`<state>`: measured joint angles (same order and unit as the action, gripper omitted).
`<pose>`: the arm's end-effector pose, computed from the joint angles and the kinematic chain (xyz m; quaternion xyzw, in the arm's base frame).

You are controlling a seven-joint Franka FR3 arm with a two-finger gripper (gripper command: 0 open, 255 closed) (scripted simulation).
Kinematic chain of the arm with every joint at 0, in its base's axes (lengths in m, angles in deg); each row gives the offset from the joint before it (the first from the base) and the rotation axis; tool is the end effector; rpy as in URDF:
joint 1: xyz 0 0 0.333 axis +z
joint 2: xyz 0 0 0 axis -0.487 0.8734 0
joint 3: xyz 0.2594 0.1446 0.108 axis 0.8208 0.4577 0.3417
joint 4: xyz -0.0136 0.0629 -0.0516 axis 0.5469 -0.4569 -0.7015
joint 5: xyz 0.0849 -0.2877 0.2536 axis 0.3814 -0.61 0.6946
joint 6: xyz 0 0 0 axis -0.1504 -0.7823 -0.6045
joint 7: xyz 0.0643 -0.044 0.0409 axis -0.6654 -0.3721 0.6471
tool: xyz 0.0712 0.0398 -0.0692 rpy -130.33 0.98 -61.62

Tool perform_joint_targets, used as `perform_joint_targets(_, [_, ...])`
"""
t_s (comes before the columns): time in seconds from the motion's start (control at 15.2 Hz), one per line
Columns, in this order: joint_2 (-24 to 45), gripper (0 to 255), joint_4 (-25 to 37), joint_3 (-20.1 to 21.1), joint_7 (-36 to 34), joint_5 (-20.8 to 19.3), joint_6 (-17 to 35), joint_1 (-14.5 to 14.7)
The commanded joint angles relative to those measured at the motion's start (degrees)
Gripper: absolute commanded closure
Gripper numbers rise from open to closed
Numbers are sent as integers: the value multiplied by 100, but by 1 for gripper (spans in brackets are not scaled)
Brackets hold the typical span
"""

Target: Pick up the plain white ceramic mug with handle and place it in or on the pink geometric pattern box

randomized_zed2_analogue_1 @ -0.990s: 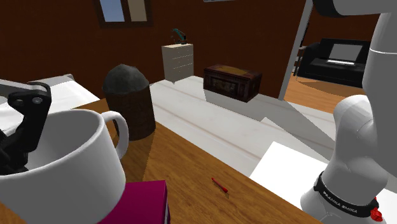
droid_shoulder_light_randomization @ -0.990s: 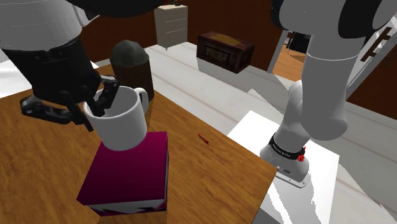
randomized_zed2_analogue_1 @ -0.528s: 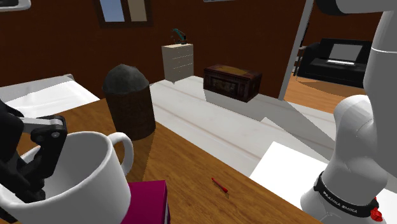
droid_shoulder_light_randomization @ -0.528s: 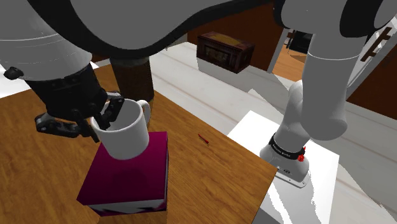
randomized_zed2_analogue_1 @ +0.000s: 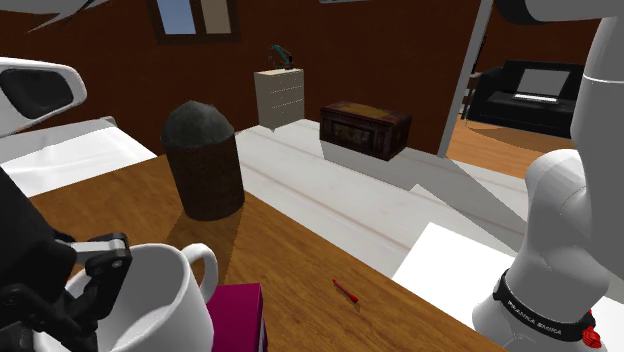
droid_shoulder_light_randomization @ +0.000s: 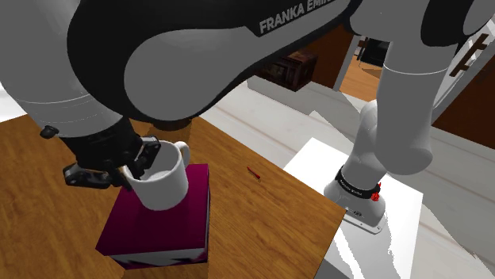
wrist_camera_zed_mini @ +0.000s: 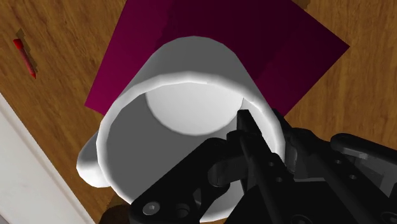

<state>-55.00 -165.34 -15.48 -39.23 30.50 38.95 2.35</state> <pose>0.3239 0.5442 0.5032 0.9937 -0.0962 0.0558 0.0157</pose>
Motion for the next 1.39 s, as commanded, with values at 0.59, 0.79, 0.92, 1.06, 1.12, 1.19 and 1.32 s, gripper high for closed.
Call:
perform_joint_targets(0.59, [-7,0,-91,-1,-14,-2,88,-7])
perform_joint_targets(0.79, [-8,0,-92,-1,-14,-1,89,-7])
perform_joint_targets(0.92, [-23,0,81,12,2,16,-96,13])
perform_joint_targets(1.06, [-25,0,460,38,25,30,-477,65])
perform_joint_targets(1.12, [-14,0,624,46,31,28,-632,92])
perform_joint_targets(1.19, [-14,0,624,46,31,28,-632,92])
perform_joint_targets(1.32, [-15,0,623,46,31,29,-632,92])
